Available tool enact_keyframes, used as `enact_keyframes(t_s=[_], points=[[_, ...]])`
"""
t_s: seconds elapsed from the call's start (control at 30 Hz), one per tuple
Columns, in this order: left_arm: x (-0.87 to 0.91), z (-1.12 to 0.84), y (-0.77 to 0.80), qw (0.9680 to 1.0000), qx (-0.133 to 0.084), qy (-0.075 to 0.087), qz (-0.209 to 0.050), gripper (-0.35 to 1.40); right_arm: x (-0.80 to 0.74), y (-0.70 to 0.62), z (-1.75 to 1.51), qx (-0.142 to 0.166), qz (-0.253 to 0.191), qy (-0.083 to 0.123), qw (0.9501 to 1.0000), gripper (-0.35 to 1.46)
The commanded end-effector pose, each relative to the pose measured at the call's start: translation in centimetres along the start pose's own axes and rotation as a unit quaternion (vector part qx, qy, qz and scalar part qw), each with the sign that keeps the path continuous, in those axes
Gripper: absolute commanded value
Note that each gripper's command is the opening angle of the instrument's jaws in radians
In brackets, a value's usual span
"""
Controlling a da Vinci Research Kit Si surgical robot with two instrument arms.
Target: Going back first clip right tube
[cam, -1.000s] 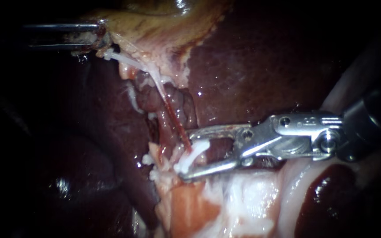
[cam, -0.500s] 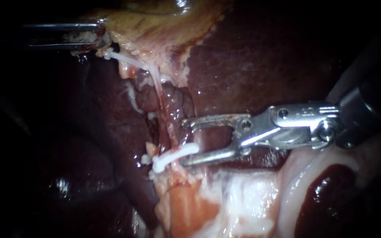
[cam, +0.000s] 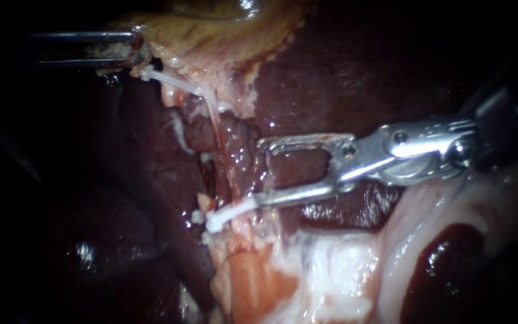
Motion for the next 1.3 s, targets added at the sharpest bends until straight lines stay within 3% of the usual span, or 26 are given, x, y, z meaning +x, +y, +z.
enact_keyframes(t_s=[0.03,0.1,0.23,0.33,0.6,0.93,1.3], points=[[0.00,0.00,0.00,1.0000,0.000,0.000,0.000,-0.35,0.00,-0.02,-0.09,-0.002,-0.004,-0.007,1.0000,0.50],[0.00,0.00,0.00,1.0000,0.000,0.000,0.000,-0.35,-0.02,-0.04,-0.22,-0.004,-0.013,-0.021,0.9997,0.50],[-0.01,0.01,0.00,1.0000,0.000,0.000,0.000,-0.35,-0.08,-0.12,-0.48,-0.004,-0.023,-0.068,0.9974,0.49],[-0.02,0.02,-0.01,1.0000,0.001,0.000,0.001,-0.35,-0.11,-0.15,-0.58,-0.003,-0.025,-0.086,0.9960,0.49],[-0.14,0.16,-0.06,1.0000,0.004,0.004,0.004,-0.35,-0.11,-0.18,-0.63,-0.003,-0.026,-0.087,0.9959,0.49],[-0.53,0.59,-0.25,0.9999,0.002,-0.015,0.002,-0.35,-0.11,-0.18,-0.63,-0.003,-0.026,-0.087,0.9959,0.50],[-0.58,0.66,-0.25,0.9998,0.001,-0.018,0.003,-0.35,-0.11,-0.18,-0.63,-0.003,-0.026,-0.087,0.9959,0.50]])
